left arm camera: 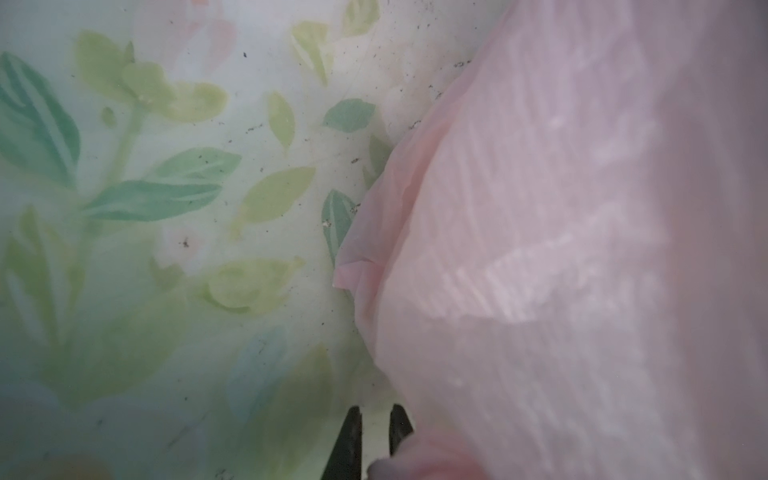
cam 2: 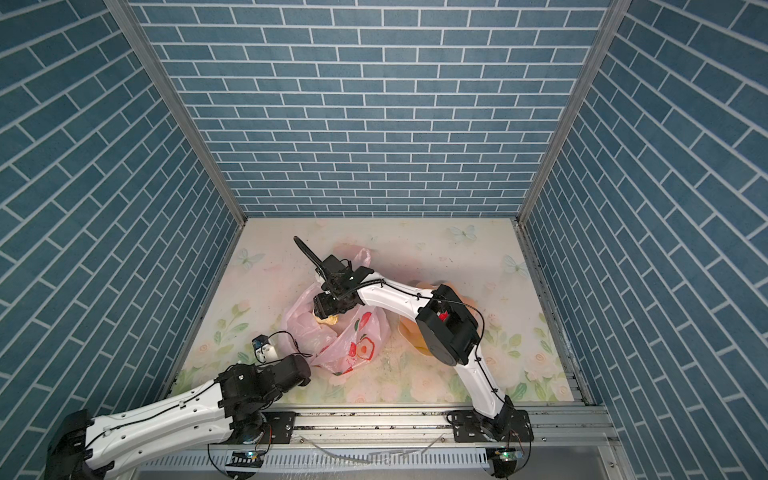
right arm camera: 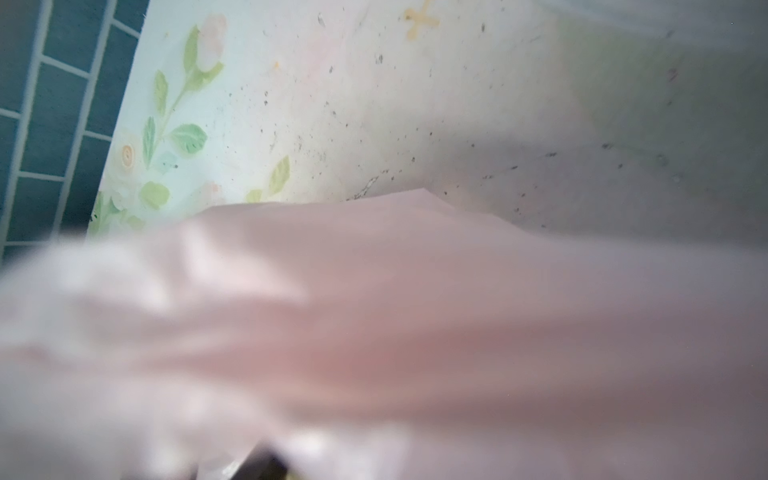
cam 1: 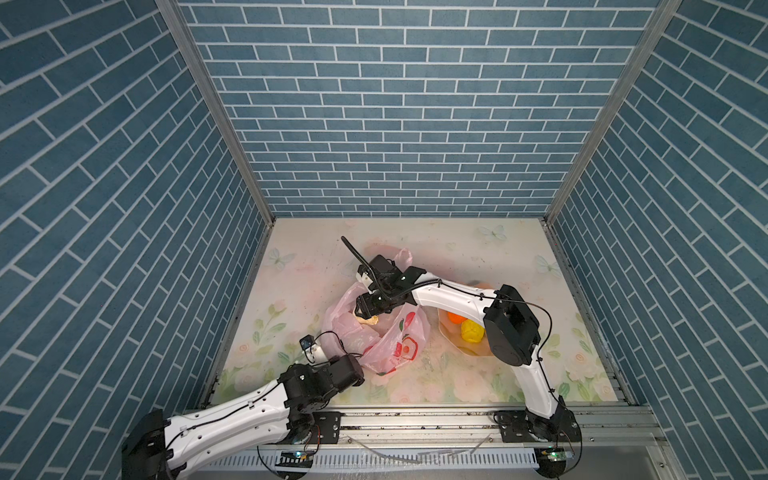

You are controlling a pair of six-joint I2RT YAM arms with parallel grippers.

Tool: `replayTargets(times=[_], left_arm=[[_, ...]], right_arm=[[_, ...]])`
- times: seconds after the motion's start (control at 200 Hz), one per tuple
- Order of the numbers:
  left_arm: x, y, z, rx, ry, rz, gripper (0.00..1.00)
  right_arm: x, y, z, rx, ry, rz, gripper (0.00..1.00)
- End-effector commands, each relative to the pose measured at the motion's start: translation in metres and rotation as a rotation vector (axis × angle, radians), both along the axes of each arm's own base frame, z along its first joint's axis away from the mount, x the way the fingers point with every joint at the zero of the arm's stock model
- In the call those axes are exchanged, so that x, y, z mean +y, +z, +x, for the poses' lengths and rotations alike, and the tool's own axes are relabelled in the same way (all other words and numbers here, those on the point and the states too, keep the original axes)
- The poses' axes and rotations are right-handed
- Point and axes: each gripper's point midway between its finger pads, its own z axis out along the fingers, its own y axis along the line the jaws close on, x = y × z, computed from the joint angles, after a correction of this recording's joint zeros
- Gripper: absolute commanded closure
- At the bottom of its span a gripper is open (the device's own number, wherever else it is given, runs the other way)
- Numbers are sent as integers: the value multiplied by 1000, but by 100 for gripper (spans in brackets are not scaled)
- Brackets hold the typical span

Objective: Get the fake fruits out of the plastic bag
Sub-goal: 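Lower the right gripper onto the cream fruit in the bag and close, then lift the cream fruit out of the bag with the right gripper over the bowl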

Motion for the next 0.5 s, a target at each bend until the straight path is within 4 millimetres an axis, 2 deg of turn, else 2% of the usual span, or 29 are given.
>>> replayTargets(times=[0.0,0.495], left_arm=[[5,15,7,-42,3,34,84],[-20,59,38,-157,-72,99,83]], right_arm=[[-15,13,0,-24,6,-20,64],[-33,52,-12,-28,28,-4,66]])
